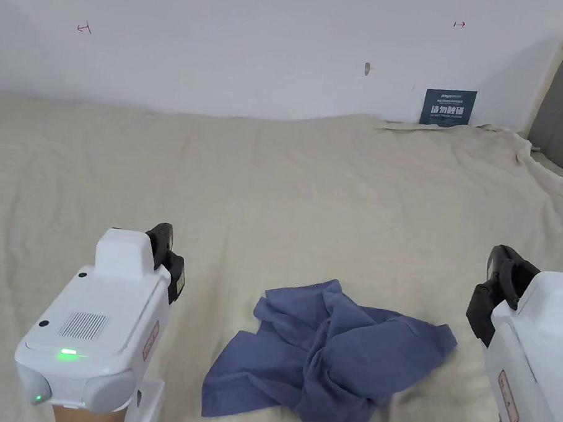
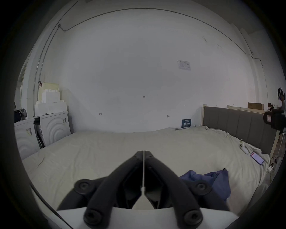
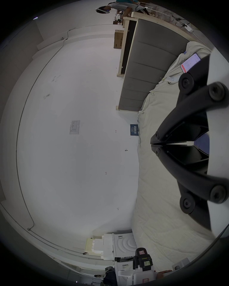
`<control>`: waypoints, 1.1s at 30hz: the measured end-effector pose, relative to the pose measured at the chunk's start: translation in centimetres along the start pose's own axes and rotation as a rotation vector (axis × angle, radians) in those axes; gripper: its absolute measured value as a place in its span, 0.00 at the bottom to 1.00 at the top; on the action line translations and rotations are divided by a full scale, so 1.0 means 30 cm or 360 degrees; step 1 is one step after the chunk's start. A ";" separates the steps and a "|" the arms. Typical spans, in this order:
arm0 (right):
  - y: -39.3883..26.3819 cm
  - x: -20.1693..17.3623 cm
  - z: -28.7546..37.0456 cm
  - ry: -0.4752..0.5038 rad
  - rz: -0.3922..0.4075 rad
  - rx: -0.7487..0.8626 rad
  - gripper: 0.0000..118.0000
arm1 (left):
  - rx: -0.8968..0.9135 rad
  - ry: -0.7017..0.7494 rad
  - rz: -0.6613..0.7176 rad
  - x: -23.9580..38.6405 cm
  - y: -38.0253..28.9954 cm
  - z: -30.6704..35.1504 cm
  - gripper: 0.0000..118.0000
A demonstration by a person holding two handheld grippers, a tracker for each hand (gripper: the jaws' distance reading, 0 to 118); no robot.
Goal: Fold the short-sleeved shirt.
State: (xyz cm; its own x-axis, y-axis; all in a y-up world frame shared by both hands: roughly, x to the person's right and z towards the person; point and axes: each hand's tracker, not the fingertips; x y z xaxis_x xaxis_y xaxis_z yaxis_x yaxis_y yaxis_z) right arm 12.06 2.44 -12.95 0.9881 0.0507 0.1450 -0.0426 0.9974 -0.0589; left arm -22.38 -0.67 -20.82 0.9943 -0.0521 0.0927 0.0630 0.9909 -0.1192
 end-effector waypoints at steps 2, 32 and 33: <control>-0.002 0.001 0.000 -0.0001 0.0000 -0.0003 0.00 | 0.0024 0.0016 -0.0031 0.002 -0.008 0.013 0.00; -0.049 0.012 -0.043 -0.0010 -0.0014 -0.0091 0.00 | -0.1260 -0.0266 0.0233 0.083 -0.326 -0.268 0.38; -0.052 0.013 -0.045 -0.0012 -0.0012 -0.0096 0.00 | -0.1295 -0.0268 0.0218 0.090 -0.349 -0.265 0.54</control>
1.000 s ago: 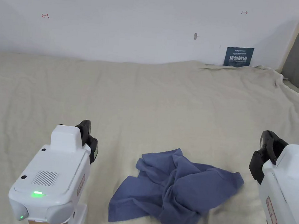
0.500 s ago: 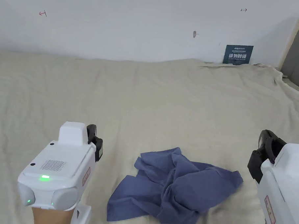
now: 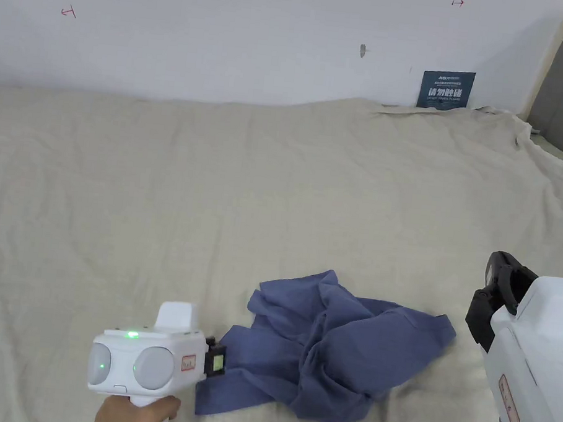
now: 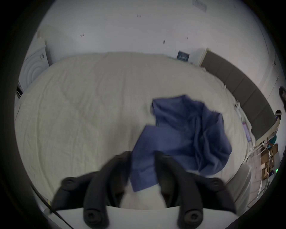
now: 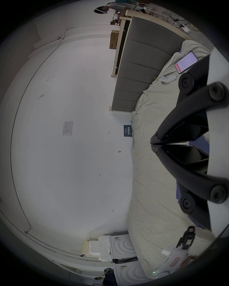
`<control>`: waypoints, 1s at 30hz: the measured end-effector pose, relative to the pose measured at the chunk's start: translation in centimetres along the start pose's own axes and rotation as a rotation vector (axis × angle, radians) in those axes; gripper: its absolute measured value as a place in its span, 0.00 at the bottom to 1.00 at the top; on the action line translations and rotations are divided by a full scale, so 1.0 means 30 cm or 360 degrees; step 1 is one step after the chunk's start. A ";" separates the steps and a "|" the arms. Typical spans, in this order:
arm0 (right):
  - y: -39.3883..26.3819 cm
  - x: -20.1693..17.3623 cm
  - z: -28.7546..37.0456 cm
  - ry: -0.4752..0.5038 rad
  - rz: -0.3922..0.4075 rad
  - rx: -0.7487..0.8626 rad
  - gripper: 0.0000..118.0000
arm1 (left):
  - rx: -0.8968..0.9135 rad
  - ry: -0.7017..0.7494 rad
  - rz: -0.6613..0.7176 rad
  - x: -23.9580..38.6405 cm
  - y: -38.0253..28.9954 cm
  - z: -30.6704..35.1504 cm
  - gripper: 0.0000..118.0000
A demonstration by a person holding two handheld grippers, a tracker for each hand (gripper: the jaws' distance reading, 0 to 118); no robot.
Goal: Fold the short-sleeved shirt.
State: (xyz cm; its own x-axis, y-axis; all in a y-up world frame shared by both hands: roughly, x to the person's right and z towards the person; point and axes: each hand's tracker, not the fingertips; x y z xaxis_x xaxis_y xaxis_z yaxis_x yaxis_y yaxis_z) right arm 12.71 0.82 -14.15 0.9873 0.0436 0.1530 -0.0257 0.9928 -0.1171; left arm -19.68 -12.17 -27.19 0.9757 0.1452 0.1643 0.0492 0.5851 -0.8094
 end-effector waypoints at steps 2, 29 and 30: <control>-0.005 0.000 -0.006 -0.0001 0.0001 -0.0013 0.00 | -0.0090 0.0044 -0.0042 0.009 -0.027 -0.041 0.79; -0.086 0.062 -0.180 0.0006 -0.0038 -0.0298 0.00 | -0.0020 -0.0125 -0.0074 0.042 -0.023 -0.009 0.01; -0.109 0.083 -0.224 0.0012 -0.0042 -0.0364 0.00 | -0.0006 -0.0134 -0.0073 0.037 -0.011 0.009 0.01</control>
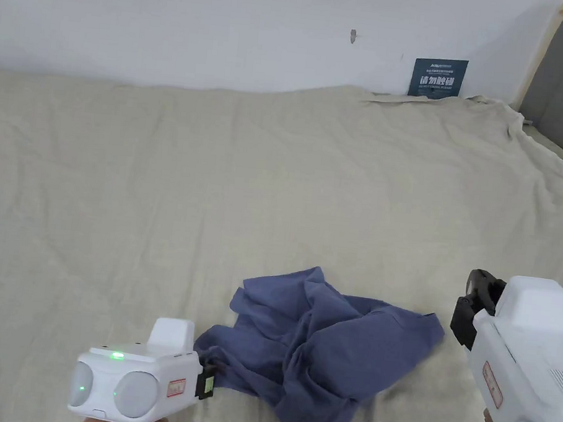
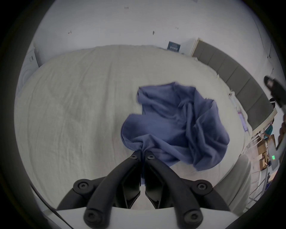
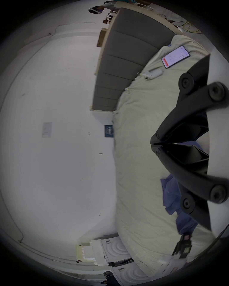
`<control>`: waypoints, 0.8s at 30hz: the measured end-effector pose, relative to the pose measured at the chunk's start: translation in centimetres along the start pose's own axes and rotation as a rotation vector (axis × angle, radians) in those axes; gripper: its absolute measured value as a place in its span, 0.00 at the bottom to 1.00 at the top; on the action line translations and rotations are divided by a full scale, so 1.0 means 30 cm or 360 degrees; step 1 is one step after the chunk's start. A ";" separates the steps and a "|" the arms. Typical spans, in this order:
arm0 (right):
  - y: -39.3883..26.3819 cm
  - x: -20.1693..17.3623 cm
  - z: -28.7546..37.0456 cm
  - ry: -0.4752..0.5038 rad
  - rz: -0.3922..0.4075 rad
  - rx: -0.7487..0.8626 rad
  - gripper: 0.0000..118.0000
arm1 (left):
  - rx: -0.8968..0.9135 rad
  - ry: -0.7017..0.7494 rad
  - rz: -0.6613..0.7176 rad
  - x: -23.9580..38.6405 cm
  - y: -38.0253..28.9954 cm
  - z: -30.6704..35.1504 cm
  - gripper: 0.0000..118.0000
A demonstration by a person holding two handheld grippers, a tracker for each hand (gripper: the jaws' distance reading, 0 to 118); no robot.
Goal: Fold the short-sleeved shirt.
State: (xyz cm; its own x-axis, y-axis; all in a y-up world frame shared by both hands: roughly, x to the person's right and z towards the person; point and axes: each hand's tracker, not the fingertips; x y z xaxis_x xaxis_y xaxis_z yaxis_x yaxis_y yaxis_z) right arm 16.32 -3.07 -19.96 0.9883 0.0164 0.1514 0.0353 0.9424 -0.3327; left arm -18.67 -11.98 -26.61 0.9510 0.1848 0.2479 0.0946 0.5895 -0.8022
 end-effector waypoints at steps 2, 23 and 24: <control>-0.010 0.022 -0.082 0.0018 -0.0016 -0.0130 0.02 | 0.0041 -0.0004 -0.0005 -0.003 0.021 0.028 0.01; -0.287 0.067 -0.609 -0.0014 -0.0382 -0.0966 0.41 | 0.0083 -0.0023 -0.0070 -0.001 0.068 0.028 0.01; -0.283 0.056 -0.596 -0.0012 -0.0355 -0.0974 0.24 | 0.0083 -0.0020 -0.0070 -0.003 0.066 0.027 0.01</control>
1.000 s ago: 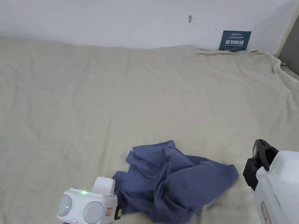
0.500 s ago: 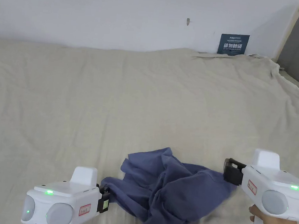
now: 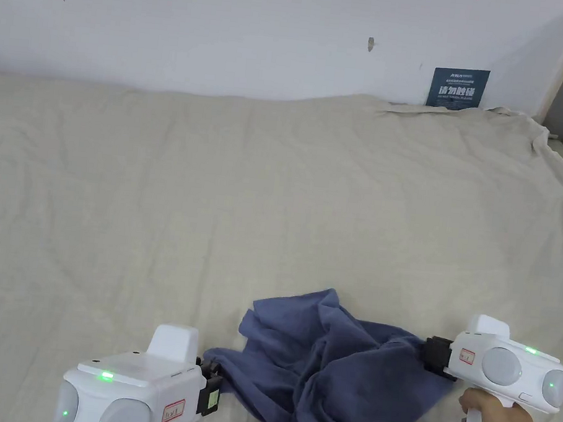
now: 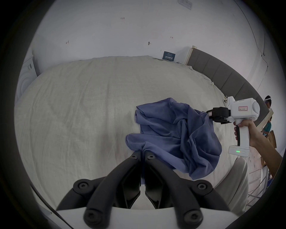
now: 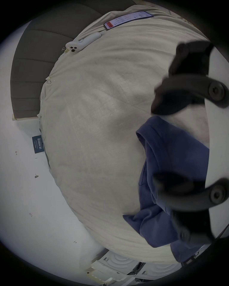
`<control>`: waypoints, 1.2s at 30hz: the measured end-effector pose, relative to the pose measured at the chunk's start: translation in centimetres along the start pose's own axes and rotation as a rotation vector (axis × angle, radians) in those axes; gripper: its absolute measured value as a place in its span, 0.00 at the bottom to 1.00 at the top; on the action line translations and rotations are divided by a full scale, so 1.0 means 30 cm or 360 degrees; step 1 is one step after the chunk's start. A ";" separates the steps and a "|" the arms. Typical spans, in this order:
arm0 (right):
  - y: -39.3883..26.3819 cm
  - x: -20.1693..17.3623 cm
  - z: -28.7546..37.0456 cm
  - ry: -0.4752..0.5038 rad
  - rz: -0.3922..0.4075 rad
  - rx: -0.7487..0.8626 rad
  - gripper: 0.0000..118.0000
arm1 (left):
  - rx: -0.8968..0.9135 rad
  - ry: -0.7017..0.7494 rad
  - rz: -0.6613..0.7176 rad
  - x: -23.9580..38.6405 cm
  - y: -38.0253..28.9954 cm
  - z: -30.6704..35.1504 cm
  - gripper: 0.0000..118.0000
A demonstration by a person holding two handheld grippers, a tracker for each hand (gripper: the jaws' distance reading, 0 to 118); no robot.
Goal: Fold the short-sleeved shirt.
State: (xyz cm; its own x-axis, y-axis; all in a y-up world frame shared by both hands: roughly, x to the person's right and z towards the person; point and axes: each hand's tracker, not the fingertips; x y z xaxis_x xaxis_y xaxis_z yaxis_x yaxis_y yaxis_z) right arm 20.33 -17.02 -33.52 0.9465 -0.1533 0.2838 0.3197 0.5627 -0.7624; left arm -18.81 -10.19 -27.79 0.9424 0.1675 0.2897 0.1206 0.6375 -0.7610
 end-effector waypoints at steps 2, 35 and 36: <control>-0.011 -0.017 0.005 -0.0024 0.0087 -0.0039 0.05 | 0.0000 0.0002 0.0003 -0.005 -0.003 -0.001 0.01; 0.436 -0.028 0.764 0.0316 0.0115 0.0889 0.02 | 0.0582 0.0262 0.0299 -0.422 0.500 0.455 0.01; 0.455 -0.037 0.765 0.0315 0.0117 0.0905 0.02 | 0.0602 0.0276 0.0289 -0.426 0.530 0.467 0.01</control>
State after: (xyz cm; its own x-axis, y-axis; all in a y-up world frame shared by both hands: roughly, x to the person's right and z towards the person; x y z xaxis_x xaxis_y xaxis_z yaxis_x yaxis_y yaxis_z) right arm 22.66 9.47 -30.90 0.9727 -0.2153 0.0869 0.2320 0.9150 -0.3300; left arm -33.31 8.34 -35.44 0.9799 0.1943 0.0450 -0.1438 0.8449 -0.5153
